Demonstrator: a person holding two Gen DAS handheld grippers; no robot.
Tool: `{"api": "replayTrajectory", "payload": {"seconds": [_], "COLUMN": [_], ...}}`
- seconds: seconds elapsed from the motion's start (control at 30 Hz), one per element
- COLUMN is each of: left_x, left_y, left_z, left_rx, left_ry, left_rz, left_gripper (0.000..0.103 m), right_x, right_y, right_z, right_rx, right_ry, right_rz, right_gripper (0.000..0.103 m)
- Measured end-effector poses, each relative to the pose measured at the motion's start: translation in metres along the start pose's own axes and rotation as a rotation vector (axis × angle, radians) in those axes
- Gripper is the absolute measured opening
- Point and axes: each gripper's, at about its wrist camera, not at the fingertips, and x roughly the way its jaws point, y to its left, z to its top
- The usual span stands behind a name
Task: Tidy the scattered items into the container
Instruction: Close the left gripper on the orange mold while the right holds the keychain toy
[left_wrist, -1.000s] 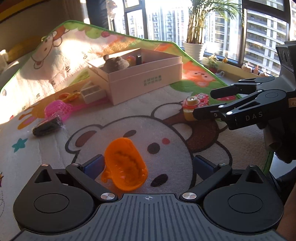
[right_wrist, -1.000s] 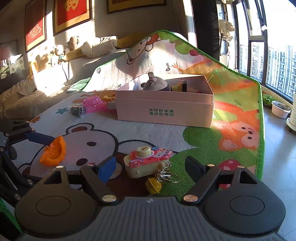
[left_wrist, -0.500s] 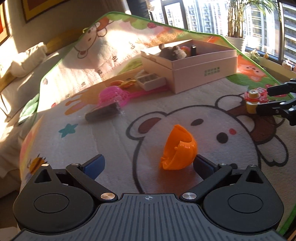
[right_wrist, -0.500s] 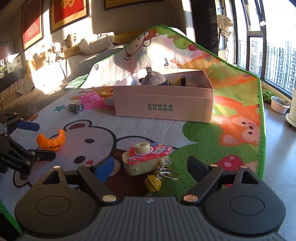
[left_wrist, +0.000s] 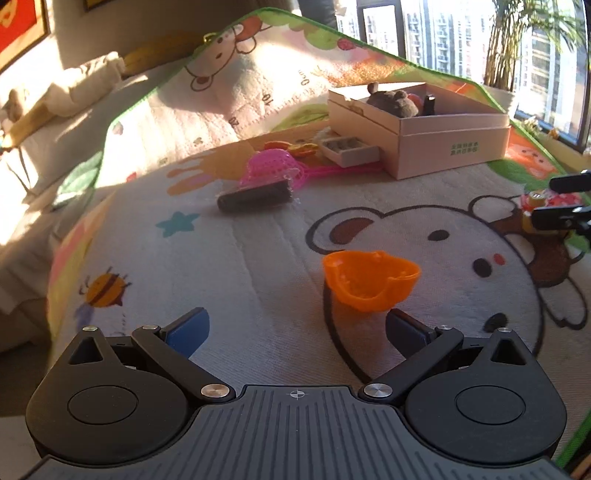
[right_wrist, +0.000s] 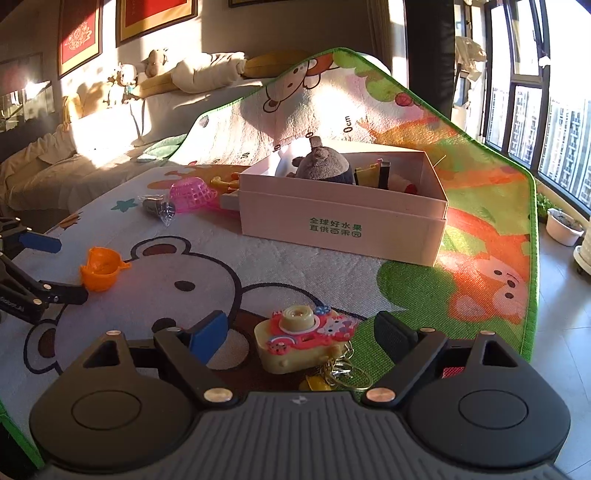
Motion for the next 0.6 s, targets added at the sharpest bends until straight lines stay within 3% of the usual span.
{"api": "replayTrajectory", "payload": {"seconds": [0.3, 0.6], "left_x": [0.007, 0.006], "left_y": [-0.024, -0.025], "left_z": [0.007, 0.008], "left_rx": [0.006, 0.022], "left_ry": [-0.026, -0.101], "left_rz": [-0.073, -0.09], "left_gripper": [0.103, 0.103], "right_x": [0.01, 0.011], "right_y": [-0.002, -0.001], "right_z": [-0.002, -0.002], "right_rx": [0.015, 0.005], "right_ry": [0.041, 0.045], "right_rz": [0.024, 0.027], "right_gripper": [0.069, 0.069]}}
